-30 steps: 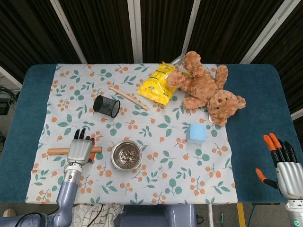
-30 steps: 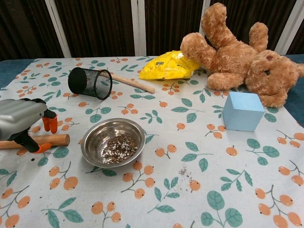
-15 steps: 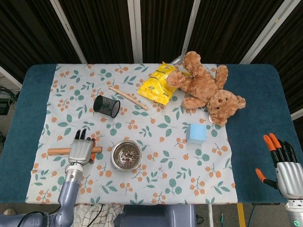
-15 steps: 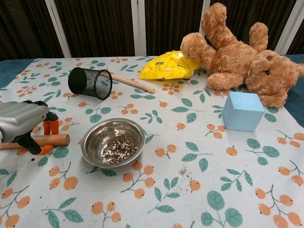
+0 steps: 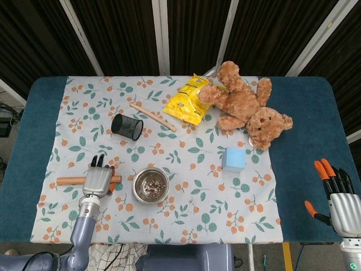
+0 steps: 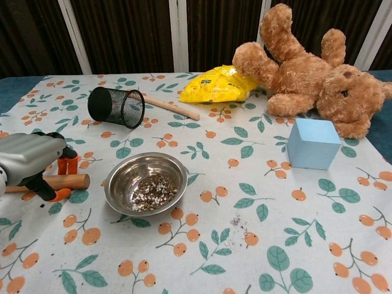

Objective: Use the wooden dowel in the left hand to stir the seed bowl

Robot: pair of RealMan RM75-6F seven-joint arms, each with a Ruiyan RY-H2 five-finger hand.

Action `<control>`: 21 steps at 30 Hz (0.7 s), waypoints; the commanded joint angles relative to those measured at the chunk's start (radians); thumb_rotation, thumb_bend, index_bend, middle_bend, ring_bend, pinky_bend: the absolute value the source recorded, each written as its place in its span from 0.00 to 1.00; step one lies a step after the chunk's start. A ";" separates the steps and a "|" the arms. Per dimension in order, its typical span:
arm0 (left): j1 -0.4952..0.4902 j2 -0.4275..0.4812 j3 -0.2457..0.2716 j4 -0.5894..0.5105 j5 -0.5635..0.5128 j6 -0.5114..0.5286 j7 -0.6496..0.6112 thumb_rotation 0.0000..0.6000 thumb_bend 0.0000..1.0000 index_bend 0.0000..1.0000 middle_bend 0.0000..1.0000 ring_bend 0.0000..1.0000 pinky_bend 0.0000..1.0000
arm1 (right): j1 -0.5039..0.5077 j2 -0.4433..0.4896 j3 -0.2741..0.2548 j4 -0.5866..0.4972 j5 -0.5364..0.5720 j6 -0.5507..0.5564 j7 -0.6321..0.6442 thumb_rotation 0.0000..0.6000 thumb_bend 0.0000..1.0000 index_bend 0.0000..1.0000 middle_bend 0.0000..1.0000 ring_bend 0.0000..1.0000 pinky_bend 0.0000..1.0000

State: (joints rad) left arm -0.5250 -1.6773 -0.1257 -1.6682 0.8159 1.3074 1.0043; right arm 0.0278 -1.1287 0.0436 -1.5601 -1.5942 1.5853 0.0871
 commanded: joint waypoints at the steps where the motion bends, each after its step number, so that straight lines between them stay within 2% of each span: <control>1: -0.002 -0.001 0.003 0.002 -0.003 0.001 0.002 1.00 0.48 0.44 0.42 0.03 0.00 | 0.000 0.000 0.000 0.000 0.000 0.000 0.001 1.00 0.30 0.00 0.00 0.00 0.00; 6: -0.006 -0.003 0.009 0.004 -0.004 0.004 0.001 1.00 0.51 0.45 0.45 0.04 0.00 | 0.000 0.000 0.000 0.001 0.000 0.000 0.002 1.00 0.30 0.00 0.00 0.00 0.00; 16: -0.009 0.004 0.017 -0.002 0.016 0.015 -0.018 1.00 0.75 0.49 0.49 0.05 0.00 | 0.001 -0.001 0.001 0.001 0.000 -0.001 -0.001 1.00 0.30 0.00 0.00 0.00 0.00; 21: -0.010 0.014 0.018 -0.011 0.025 0.024 -0.024 1.00 0.81 0.50 0.50 0.05 0.00 | 0.000 -0.001 0.001 0.001 0.000 -0.001 -0.003 1.00 0.30 0.00 0.00 0.00 0.00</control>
State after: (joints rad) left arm -0.5346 -1.6654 -0.1075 -1.6775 0.8395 1.3302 0.9819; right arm 0.0282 -1.1296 0.0442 -1.5594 -1.5941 1.5846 0.0845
